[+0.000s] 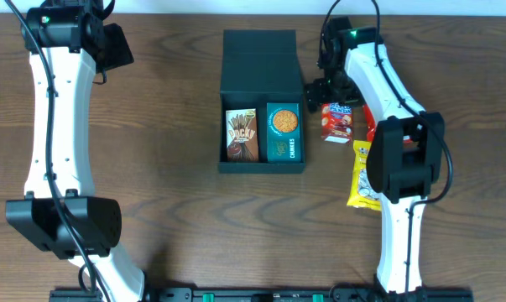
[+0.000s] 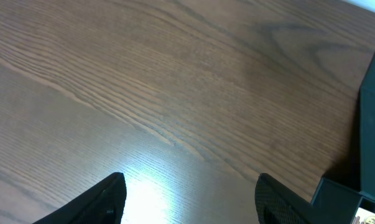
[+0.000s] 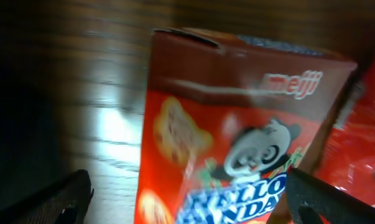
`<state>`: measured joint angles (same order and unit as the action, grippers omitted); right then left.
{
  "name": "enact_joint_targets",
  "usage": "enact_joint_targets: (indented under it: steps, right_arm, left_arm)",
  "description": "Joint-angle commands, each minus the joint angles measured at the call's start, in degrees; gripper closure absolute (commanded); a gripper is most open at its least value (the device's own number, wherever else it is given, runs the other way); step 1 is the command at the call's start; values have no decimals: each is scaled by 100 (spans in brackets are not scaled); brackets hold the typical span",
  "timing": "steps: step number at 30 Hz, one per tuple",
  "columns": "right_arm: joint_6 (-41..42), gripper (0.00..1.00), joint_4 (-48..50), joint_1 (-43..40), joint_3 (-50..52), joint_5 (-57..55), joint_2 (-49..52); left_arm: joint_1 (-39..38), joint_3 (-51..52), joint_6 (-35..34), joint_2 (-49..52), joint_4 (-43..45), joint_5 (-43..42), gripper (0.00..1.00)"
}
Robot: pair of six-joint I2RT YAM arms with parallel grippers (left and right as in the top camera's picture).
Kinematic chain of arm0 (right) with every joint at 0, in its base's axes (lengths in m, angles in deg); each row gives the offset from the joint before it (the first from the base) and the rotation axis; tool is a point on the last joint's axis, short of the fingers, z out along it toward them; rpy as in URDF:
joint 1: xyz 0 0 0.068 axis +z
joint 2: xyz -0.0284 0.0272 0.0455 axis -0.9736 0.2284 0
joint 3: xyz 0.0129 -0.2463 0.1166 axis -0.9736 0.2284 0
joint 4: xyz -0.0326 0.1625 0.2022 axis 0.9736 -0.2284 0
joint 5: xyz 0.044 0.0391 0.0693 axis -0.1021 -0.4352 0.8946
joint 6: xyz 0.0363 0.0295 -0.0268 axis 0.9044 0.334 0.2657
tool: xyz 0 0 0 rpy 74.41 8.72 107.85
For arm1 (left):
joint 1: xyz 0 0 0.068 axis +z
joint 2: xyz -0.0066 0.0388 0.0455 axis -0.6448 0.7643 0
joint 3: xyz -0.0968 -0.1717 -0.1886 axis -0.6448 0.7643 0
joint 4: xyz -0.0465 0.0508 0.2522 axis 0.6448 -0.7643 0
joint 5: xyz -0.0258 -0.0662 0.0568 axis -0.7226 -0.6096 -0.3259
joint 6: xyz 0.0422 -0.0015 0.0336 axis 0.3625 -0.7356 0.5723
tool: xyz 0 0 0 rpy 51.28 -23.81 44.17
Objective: Pack container
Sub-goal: 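Lower the right gripper over the Hello Panda box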
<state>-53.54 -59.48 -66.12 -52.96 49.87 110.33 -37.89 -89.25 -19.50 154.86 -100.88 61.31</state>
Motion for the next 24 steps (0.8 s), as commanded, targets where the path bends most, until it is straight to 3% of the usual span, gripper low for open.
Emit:
enact_joint_targets:
  steps: [1, 19, 24]
  right_arm:
    - [297, 1, -13, 13, 190, -195, -48]
    - [254, 1, 52, 87, 313, 2, -48]
    - [208, 7, 153, 85, 481, 0, -48]
  left_arm:
    - [39, -24, 55, 59, 7, 39, 32]
    - [39, -24, 11, 61, 4, 37, 32]
    - [39, -24, 11, 61, 2, 35, 32]
